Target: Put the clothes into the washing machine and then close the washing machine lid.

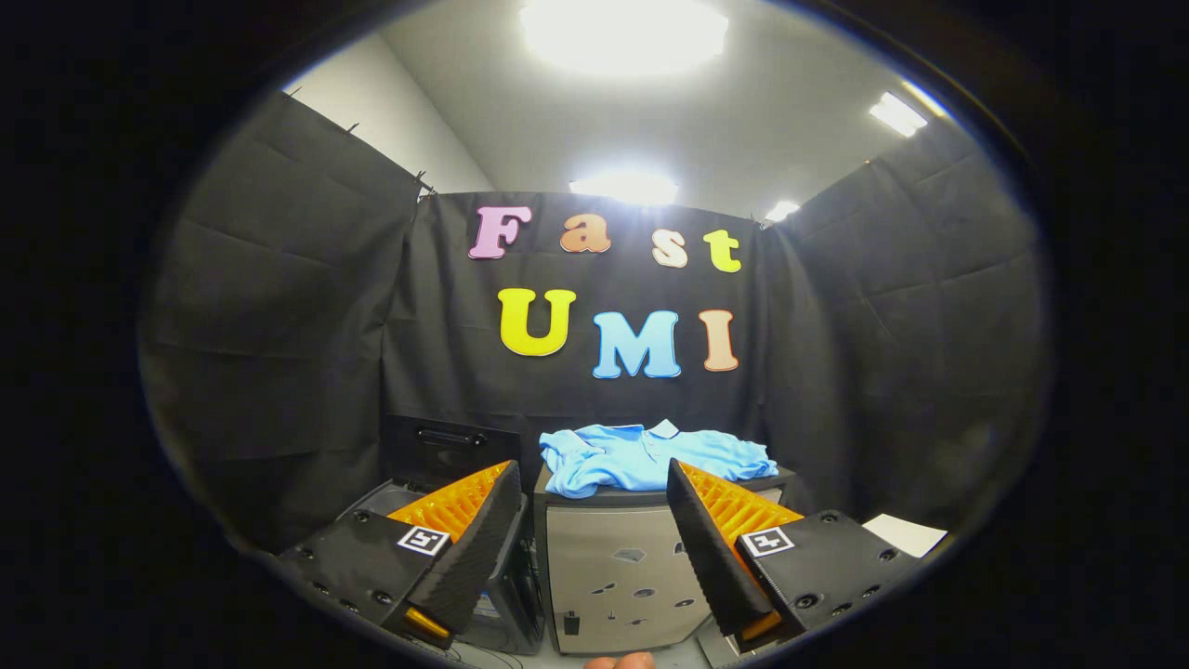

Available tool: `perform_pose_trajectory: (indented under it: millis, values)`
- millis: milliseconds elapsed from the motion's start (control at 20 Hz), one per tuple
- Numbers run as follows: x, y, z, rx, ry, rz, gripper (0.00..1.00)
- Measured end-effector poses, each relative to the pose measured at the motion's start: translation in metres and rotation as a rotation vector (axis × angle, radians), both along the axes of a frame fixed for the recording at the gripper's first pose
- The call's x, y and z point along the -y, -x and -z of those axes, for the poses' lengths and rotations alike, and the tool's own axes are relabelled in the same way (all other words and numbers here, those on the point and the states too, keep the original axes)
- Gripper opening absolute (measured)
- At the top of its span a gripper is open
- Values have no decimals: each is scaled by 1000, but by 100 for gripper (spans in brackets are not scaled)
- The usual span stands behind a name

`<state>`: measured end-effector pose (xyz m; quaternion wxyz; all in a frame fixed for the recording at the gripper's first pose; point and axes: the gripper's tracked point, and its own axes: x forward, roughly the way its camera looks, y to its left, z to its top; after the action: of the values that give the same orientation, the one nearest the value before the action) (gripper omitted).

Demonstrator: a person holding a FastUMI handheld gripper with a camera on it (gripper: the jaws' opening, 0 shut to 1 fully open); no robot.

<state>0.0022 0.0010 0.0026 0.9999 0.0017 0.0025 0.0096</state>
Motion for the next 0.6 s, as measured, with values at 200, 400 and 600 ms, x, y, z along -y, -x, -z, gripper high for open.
perform_pose_trajectory:
  millis: [200, 400, 600]
  values:
    - [3, -3, -1, 5, 7, 2, 98]
    - [2, -4, 2, -1, 6, -4, 98]
    - [5, -15, -2, 0, 5, -2, 98]
